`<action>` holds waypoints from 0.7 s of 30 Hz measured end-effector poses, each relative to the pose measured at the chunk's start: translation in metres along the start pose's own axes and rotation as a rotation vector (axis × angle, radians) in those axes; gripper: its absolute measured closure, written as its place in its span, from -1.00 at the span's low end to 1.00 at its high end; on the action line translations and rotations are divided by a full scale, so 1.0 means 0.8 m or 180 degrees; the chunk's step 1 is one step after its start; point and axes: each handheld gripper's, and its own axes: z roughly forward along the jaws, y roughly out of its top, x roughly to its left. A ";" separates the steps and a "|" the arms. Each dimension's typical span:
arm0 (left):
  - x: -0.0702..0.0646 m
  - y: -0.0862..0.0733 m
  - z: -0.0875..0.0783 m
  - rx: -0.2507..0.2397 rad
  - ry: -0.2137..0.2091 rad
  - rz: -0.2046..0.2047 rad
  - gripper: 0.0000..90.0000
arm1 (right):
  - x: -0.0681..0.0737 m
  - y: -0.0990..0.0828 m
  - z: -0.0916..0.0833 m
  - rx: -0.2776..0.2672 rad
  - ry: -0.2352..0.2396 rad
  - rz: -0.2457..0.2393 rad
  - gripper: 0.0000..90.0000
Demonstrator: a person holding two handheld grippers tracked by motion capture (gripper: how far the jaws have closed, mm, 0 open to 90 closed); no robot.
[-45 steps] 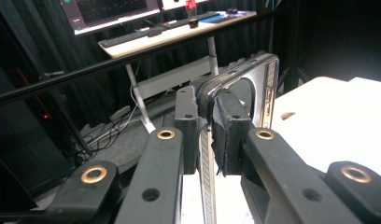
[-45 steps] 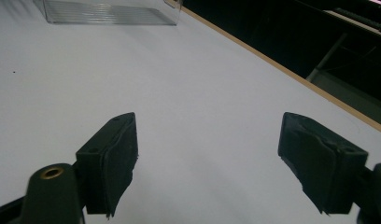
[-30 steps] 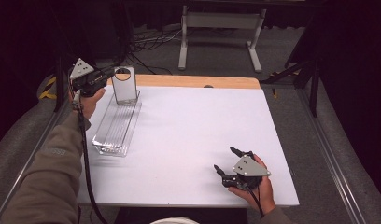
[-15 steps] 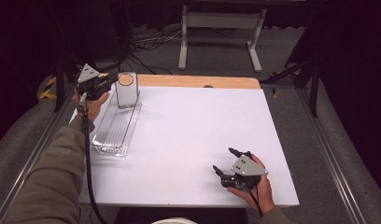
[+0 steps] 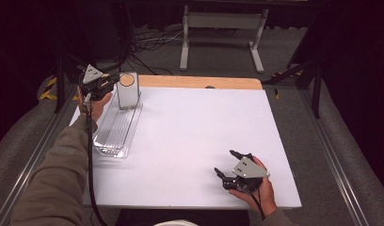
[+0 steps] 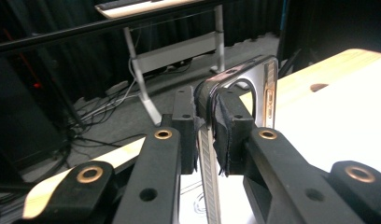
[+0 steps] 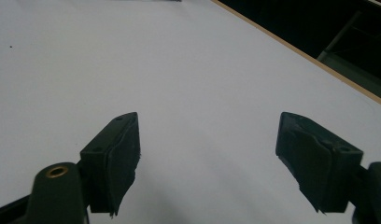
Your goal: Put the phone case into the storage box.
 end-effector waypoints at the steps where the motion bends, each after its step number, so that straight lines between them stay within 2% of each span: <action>1: 0.000 0.000 0.001 0.0006 0.0009 0.0004 0.75 | 0.001 0.000 0.000 -0.0007 -0.0001 0.0002 -0.49; 11: 0.000 0.005 0.014 0.0129 0.0155 0.0109 0.60 | 0.002 0.001 -0.001 0.0002 0.0025 -0.0012 -0.48; 14: -0.004 0.007 0.017 0.0143 0.0214 0.0127 0.47 | 0.003 0.002 -0.002 -0.0001 0.0043 -0.0008 -0.48; 16: -0.004 0.007 0.017 0.0164 0.0276 0.0157 0.40 | 0.005 0.004 -0.002 -0.0004 0.0051 -0.0013 -0.48; 19: -0.004 0.007 0.017 0.0164 0.0334 0.0135 0.30 | 0.006 0.004 -0.002 0.0002 0.0061 -0.0021 -0.48; 21: -0.004 0.007 0.017 0.0193 0.0429 0.0167 0.26 | 0.006 0.004 -0.002 0.0006 0.0058 -0.0019 -0.48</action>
